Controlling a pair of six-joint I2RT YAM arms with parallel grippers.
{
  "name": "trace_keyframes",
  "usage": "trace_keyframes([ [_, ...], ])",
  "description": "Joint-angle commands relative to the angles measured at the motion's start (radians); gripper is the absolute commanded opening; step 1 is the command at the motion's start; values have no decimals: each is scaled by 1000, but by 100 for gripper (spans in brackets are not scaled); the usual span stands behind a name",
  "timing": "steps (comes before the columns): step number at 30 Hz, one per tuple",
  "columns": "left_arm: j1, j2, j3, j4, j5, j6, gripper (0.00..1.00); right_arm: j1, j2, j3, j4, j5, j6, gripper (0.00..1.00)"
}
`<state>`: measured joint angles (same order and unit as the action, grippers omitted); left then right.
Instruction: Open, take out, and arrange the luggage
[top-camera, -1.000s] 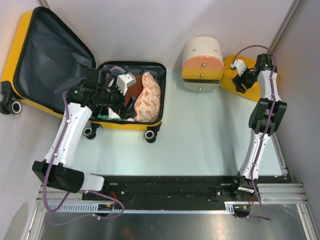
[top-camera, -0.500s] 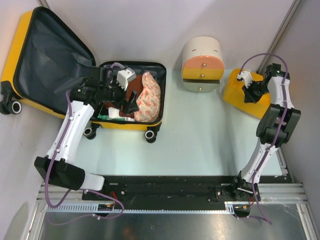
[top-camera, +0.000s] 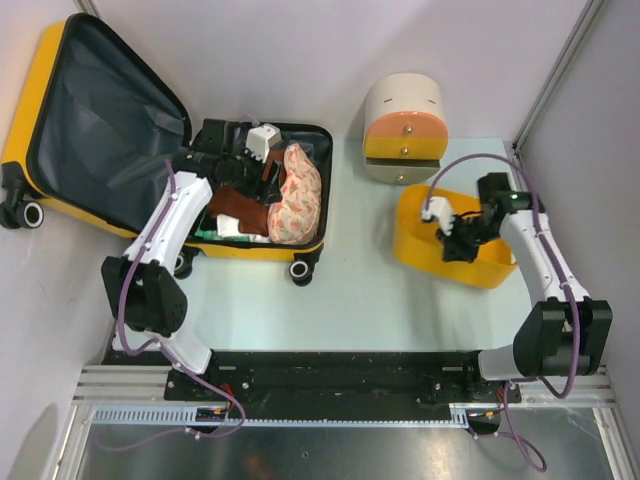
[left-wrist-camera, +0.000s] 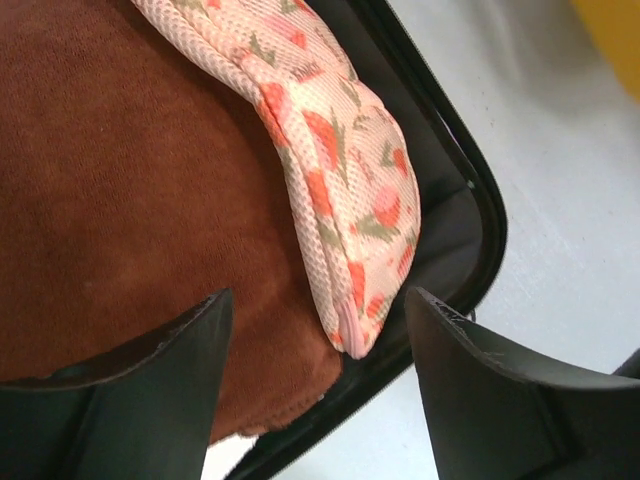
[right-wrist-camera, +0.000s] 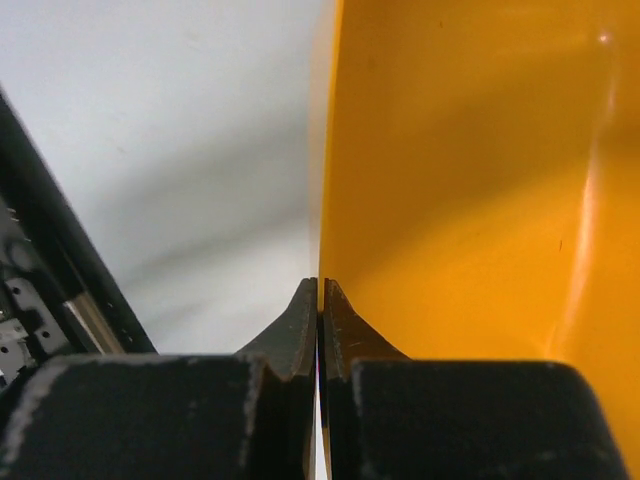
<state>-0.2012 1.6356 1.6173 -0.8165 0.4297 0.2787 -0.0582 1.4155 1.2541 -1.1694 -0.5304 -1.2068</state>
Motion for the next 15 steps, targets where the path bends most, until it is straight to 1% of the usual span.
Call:
trace_keyframes([
  [1, 5, 64, 76, 46, 15, -47, 73, 185, -81, -59, 140, -14, 150, 0],
  [3, 2, 82, 81, 53, 35, -64, 71, 285, -81, -82, 175, 3, 210, 0],
  [5, -3, 102, 75, 57, 44, -75, 69, 351, -78, -99, 203, 26, 246, 0],
  [6, -4, 107, 75, 60, 46, -75, 66, 398, -69, -101, 224, 42, 283, 0],
  [10, -17, 115, 52, 82, 53, -79, 60, 480, -55, -119, 261, 75, 320, 0],
  [12, -23, 119, 38, 88, 53, -84, 56, 514, -55, -142, 312, 124, 345, 1],
  [13, -30, 121, 35, 94, 53, -84, 55, 535, -47, -143, 321, 130, 366, 10],
  [14, -33, 121, 30, 97, 53, -82, 53, 540, -43, -143, 330, 142, 378, 17],
  [15, -35, 121, 29, 103, 55, -84, 51, 546, -41, -143, 349, 147, 392, 22],
])
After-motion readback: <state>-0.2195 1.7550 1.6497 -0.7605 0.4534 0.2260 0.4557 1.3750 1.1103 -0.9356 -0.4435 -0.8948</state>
